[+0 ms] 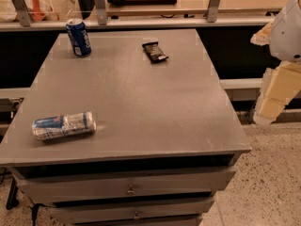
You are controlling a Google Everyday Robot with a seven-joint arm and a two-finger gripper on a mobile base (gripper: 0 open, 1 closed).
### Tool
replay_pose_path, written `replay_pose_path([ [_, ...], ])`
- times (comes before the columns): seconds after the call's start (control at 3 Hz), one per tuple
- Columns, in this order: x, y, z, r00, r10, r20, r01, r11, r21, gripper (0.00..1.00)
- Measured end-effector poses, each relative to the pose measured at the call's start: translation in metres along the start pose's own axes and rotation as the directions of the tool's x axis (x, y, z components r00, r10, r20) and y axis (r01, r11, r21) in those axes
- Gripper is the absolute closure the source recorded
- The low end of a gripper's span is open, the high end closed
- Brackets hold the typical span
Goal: Place redbull can upright
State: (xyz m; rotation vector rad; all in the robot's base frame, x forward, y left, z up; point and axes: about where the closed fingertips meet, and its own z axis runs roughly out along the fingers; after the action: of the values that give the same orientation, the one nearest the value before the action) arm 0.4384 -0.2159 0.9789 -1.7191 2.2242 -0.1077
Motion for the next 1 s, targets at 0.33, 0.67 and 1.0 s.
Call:
replay_pose_path([
  [0.33,0.0,0.0,0.0,1.0,0.0,0.0,0.0,1.0,0.0,0.0],
  [0.67,-0.026,0.004,-0.002,0.998,-0.051,0.027,0.052,0.9986,-0.007,0.0],
  [1.0,-0.076,0.02,0.007,0.984,-0.161,0.081,0.165,0.9849,-0.053,0.0],
])
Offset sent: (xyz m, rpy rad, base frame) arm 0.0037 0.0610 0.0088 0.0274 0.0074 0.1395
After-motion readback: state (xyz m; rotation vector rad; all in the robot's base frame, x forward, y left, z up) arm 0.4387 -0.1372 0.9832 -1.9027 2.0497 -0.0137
